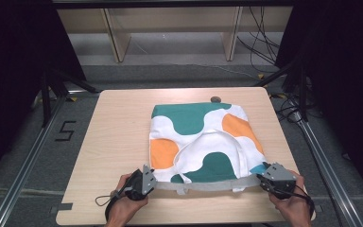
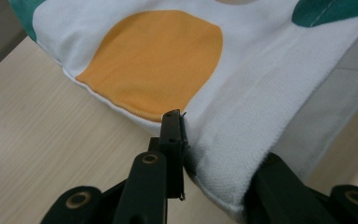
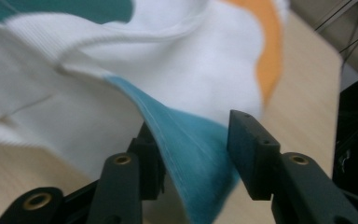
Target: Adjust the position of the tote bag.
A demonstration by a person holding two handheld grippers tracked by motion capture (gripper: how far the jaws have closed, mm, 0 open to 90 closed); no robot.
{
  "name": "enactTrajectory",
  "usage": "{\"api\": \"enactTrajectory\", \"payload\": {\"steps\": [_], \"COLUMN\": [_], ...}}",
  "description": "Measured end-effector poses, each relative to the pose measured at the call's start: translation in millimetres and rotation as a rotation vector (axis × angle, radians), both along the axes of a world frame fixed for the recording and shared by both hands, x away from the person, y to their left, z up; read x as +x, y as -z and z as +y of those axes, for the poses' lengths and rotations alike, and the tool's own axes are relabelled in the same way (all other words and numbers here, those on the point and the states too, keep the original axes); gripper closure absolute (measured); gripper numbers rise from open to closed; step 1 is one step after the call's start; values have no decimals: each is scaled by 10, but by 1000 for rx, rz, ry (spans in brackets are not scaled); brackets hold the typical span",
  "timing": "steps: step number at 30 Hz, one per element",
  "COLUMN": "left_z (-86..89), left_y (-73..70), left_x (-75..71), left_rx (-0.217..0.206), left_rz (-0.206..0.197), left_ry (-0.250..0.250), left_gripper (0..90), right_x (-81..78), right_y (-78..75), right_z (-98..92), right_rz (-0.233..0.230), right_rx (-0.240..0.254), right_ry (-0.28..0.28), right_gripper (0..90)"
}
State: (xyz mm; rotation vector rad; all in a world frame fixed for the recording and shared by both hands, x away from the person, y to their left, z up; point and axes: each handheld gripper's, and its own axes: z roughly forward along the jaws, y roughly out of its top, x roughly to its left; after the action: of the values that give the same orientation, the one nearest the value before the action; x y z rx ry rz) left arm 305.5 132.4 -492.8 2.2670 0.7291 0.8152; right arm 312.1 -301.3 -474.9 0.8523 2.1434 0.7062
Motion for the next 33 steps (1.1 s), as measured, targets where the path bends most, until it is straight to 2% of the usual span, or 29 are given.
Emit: {"api": "enactTrajectory", "payload": {"steps": [1,2,3,4,5,6,7,9,10,11,12,15,16,18,19,20,21,23,24,25,26,28,29,32,33], "left_z": [59,149,181,213,219,219,208,199,198,216,216,225,219,211,182,182,181,200,206,222,227,256,251,274,279], "left_y": [-14,-43,-38,-48,-41,-41,-22,-4,4,12,12,19,17,11,-11,-41,-63,-89,-94,-114,-119,-151,-146,-172,-179], "left_x": [-49,-98,-109,-112,-104,-104,-88,-75,-74,-63,-63,-43,-44,-50,-75,-83,-88,-89,-83,-80,-79,-77,-60,-62,-58], "left_rx": [-5,-20,-61,-50,-41,-41,-49,-44,-48,-55,-55,-62,-58,-57,-56,-38,-48,-64,-86,-92,-115,-103,-132,-148,-152], "left_rz": [-6,-3,1,5,5,5,8,11,17,34,34,44,46,43,2,-13,-24,-27,-30,-33,-27,-27,-36,-28,-35], "left_ry": [-9,-26,-44,-49,-48,-48,-45,-46,-49,-54,-54,-66,-62,-56,-53,-46,-43,-47,-48,-49,-55,-54,-44,-50,-48], "left_gripper": [753,750,745,739,735,726,711,664,641,634,627,625,655,736,746,752,757,759,761,762,762,762,761,761,761], "right_x": [-6,2,15,23,48,48,46,40,34,29,25,13,-6,-12,-35,-43,-44,-47,-50,-51,-55,-78,-67,-84,-106], "right_y": [-42,-25,5,44,72,72,52,32,27,25,15,-22,-48,-54,-66,-75,-82,-92,-102,-109,-116,-121,-132,-142,-150], "right_z": [-7,-10,-7,7,13,13,58,50,47,44,38,37,50,52,56,55,49,36,23,10,2,13,-2,13,21], "right_rz": [-39,-14,6,41,57,57,66,48,57,49,43,25,8,3,-9,-8,-15,-15,-12,-16,-19,-17,-24,-39,-27], "right_rx": [9,12,21,47,41,41,52,54,64,80,91,112,121,123,137,146,148,161,198,211,226,247,234,251,259], "right_ry": [20,22,17,13,-20,-20,-25,-39,-35,-28,-27,-31,-35,-44,-56,-57,-62,-66,-66,-65,-64,-52,-78,-73,-62], "right_gripper": [581,550,544,581,610,610,670,694,701,714,728,754,772,783,808,812,816,817,818,819,819,819,819,819,819]}}
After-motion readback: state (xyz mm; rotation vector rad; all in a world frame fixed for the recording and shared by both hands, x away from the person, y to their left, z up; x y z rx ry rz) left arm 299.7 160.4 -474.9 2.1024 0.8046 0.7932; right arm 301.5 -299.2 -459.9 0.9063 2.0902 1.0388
